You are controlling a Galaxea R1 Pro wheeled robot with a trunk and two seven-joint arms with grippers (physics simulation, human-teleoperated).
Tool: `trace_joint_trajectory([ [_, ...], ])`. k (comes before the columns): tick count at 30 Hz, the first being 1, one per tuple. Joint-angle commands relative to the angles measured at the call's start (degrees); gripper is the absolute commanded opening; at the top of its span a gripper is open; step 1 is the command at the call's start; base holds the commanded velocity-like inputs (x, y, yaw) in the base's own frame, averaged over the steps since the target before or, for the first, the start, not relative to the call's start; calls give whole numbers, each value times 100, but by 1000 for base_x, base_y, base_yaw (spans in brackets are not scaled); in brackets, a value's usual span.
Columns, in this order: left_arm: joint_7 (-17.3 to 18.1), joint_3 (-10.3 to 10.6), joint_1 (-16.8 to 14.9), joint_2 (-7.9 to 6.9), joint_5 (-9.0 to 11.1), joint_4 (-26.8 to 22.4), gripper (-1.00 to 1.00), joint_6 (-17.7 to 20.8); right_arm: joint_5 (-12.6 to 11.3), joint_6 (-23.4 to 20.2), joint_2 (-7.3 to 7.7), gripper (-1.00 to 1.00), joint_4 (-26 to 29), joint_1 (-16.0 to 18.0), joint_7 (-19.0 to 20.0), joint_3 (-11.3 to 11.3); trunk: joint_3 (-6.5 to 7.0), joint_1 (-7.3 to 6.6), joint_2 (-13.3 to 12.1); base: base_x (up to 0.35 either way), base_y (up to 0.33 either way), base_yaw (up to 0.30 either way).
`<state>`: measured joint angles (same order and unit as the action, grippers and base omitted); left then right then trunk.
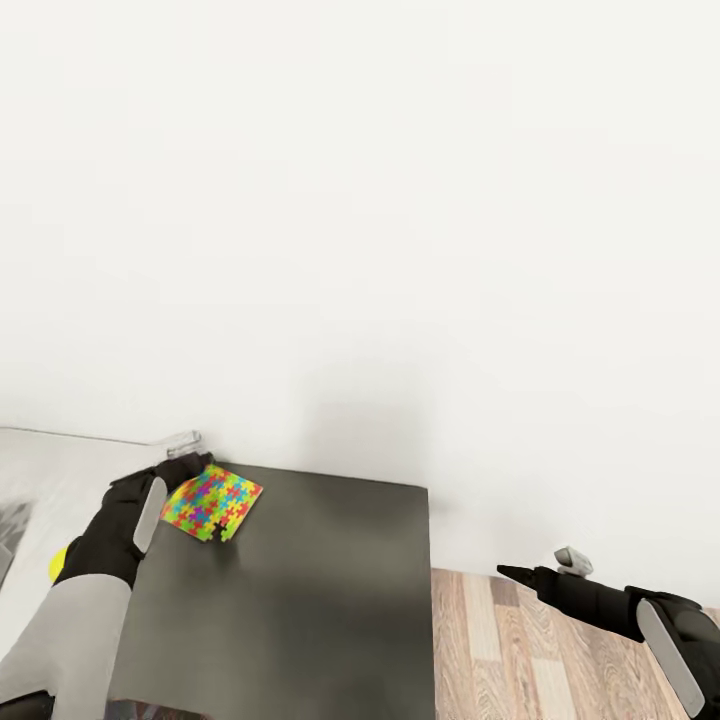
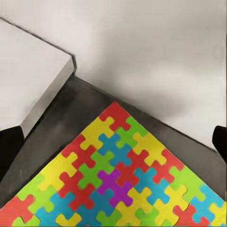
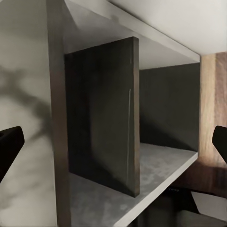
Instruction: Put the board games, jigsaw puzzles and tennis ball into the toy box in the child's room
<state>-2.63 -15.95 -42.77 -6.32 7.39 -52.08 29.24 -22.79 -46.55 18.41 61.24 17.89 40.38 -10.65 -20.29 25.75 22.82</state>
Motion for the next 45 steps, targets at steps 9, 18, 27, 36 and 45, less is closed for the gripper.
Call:
trace_joint_trajectory([
  [9, -61, -30, -8, -252, 71, -700, 100, 218, -6, 3, -4, 100, 2, 4, 18, 1, -95, 3, 10, 0, 0, 0],
  [18, -155, 4, -651, -353, 66, 633, 100, 23, 1, 6, 3, 100, 2, 4, 22, 2, -181, 3, 10, 0, 0, 0],
  [27, -146, 17, -796, -437, 66, 1024, 100, -223, 3, 14, -3, 100, 2, 4, 16, 2, -266, 3, 10, 0, 0, 0],
  [36, -96, 370, -803, -406, 79, 1049, 100, -262, 3, 22, -4, 100, 6, 4, 21, 2, -344, 3, 10, 0, 0, 0],
  [45, 200, 781, -803, -367, 89, 1051, 100, -232, 3, 29, -4, 100, 3, 4, 21, 2, -354, 3, 10, 0, 0, 0],
])
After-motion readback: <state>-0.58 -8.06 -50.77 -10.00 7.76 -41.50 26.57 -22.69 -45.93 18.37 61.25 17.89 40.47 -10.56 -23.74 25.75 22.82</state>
